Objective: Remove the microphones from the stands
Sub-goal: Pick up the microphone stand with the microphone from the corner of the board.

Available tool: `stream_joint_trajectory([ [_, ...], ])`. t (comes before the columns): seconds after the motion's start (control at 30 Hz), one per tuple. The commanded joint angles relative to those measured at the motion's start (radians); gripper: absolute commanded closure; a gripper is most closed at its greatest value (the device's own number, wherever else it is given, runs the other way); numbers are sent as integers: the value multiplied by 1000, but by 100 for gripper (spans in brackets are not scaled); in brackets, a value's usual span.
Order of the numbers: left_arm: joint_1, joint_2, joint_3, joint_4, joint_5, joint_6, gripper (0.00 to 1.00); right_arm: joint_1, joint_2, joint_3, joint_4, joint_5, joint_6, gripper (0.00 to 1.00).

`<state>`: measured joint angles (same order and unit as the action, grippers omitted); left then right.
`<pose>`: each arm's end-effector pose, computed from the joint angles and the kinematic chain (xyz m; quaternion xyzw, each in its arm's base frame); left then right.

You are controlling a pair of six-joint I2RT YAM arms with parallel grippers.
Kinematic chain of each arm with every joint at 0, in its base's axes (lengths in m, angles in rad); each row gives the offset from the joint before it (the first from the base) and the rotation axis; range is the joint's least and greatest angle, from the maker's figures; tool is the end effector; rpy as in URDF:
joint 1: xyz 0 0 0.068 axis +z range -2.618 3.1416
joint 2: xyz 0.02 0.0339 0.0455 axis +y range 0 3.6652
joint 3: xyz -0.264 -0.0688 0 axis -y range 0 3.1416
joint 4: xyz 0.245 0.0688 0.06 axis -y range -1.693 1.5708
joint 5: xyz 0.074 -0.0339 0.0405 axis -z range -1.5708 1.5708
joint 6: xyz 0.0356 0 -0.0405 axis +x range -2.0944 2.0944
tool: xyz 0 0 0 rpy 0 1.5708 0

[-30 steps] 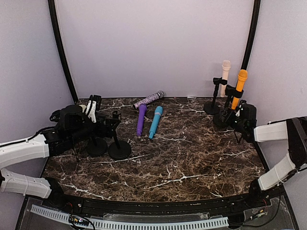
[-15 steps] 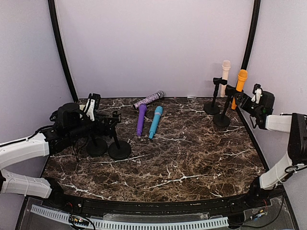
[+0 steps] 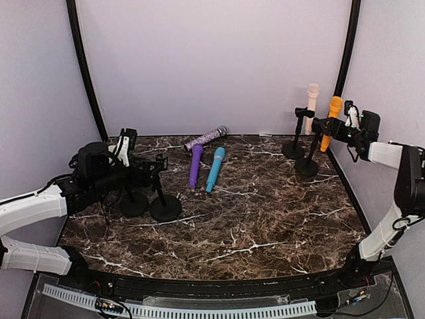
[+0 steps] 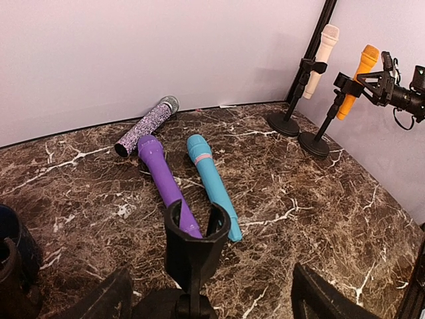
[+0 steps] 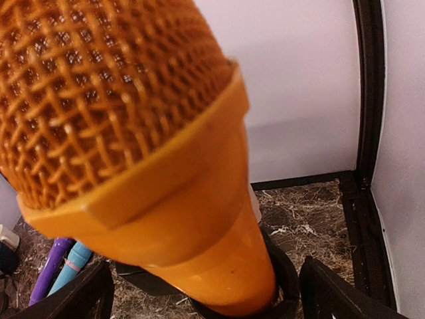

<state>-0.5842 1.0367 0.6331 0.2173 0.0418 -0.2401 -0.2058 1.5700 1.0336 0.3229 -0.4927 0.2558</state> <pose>0.2012 -0.1348 0.2794 0.1449 0.7560 -0.2704 0.5782 0.3598 -0.0579 0.2815 0.0237 0.7699 0.2050 0.6039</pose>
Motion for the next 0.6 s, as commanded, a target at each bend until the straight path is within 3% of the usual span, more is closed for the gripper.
stream_joint_trajectory([
  [0.0,9,-30,-5,13,-3,-13,16,-4,10,36,-54,-100,-58,3],
  [0.57,9,-35,-15,-8,-15,-2,16,-1,-131,-150,20,-147,-1,10],
])
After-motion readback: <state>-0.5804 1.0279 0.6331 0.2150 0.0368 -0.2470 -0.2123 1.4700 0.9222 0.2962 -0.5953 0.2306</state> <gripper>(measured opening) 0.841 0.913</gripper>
